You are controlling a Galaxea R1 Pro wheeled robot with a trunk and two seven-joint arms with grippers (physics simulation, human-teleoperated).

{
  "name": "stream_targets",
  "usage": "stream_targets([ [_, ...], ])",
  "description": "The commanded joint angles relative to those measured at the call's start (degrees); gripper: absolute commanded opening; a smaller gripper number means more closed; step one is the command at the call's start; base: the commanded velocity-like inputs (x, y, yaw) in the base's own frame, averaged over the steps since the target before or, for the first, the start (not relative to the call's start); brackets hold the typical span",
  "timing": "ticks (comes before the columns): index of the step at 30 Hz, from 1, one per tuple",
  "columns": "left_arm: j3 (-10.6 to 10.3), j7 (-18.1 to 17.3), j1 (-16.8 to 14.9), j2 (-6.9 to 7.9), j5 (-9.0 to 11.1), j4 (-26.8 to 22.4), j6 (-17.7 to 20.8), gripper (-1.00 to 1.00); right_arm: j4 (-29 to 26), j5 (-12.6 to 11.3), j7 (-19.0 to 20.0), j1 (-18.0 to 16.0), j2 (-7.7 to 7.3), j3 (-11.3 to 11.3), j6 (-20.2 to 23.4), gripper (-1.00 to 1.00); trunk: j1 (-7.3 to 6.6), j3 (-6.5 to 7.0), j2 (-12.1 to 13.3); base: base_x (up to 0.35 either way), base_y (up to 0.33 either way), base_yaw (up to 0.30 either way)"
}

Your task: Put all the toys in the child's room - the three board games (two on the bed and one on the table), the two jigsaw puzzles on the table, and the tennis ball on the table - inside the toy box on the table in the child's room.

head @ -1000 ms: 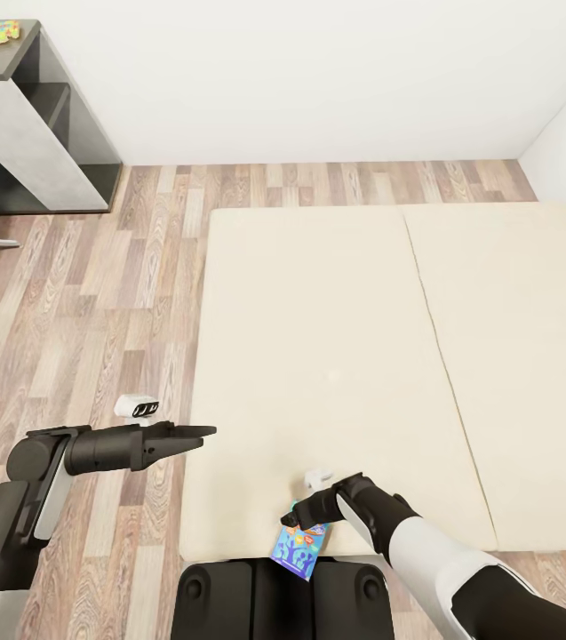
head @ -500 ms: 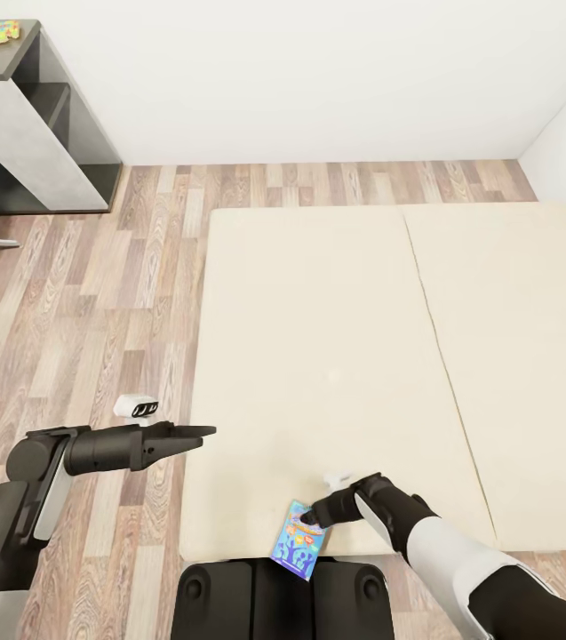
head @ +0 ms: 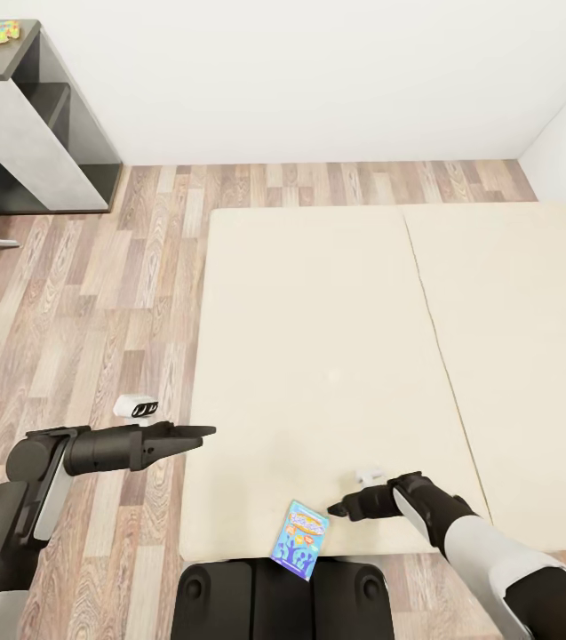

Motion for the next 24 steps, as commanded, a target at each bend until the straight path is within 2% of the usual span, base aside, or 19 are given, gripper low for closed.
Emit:
stream_targets([
  [1,-0.01,-0.22,-0.02,0.02,-0.04,-0.01,0.6,1.0,-0.08,-0.63,0.59,-0.02,-0.19,0.3,0.38,1.0,0.03,-0.06,-0.09,0.0,0.0,0.0],
  [8,-0.01,-0.22,-0.02,0.02,-0.04,-0.01,0.59,1.0,0.05,-0.82,2.84,1.09,-0.1,0.21,0.2,1.0,0.03,-0.06,-0.09,0.0,0.0,0.0],
  [16,-0.01,-0.22,-0.02,0.02,-0.04,-0.01,0.6,1.0,0.07,-0.84,3.04,2.57,0.62,0.25,0.39,1.0,0.03,-0.06,-0.09,0.0,0.0,0.0],
  [24,-0.01,-0.22,-0.02,0.02,-0.04,-0.01,0.6,1.0,0.44,-0.88,2.65,2.85,2.92,0.19,0.52,1.0,0.03,-0.06,-0.09,0.0,0.0,0.0],
])
